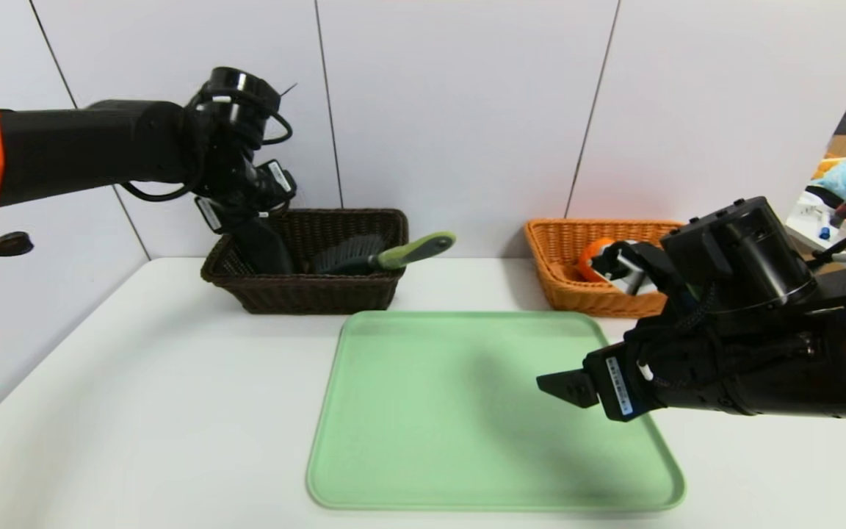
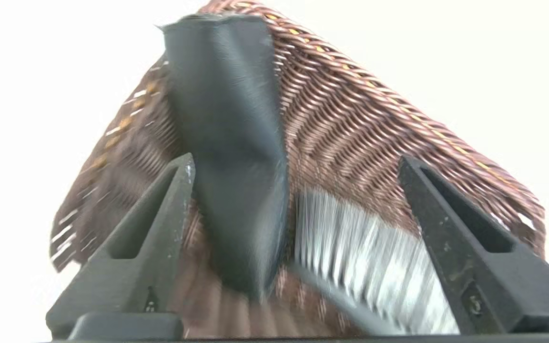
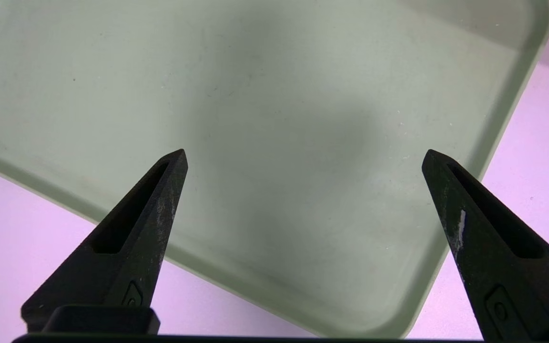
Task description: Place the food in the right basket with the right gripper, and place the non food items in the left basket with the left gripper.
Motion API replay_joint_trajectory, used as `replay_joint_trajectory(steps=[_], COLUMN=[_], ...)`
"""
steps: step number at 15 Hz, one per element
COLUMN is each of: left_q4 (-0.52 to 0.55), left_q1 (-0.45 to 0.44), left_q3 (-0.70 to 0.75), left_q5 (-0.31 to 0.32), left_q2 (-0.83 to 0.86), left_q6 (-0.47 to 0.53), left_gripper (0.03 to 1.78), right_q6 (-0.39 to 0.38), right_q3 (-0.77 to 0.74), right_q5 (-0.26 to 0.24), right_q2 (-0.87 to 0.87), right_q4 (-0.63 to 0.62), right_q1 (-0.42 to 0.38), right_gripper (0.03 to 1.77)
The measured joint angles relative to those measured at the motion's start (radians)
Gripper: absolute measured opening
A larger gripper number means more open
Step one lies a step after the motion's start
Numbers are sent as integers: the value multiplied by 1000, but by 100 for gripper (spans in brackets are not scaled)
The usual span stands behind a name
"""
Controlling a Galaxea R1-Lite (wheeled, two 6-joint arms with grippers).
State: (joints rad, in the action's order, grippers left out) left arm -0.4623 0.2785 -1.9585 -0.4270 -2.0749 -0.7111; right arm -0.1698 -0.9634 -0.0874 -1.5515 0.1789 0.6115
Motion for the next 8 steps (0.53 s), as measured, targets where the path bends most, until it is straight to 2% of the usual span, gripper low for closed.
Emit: replay_joint_trajectory(steps=[5, 8], left_q4=[-141, -212], left_q1=[6, 7], left_q3=[14, 81], left_q5=[2, 47], left_q2=[138, 224], left_q6=[-71, -103], left_gripper=[161, 164], right_q6=[-1, -5], right_q3=[-1, -3], right_q5=[-1, -1], right_q2=[14, 33], right_q4=[0, -1], right_q1=[0, 0], right_gripper=[170, 170])
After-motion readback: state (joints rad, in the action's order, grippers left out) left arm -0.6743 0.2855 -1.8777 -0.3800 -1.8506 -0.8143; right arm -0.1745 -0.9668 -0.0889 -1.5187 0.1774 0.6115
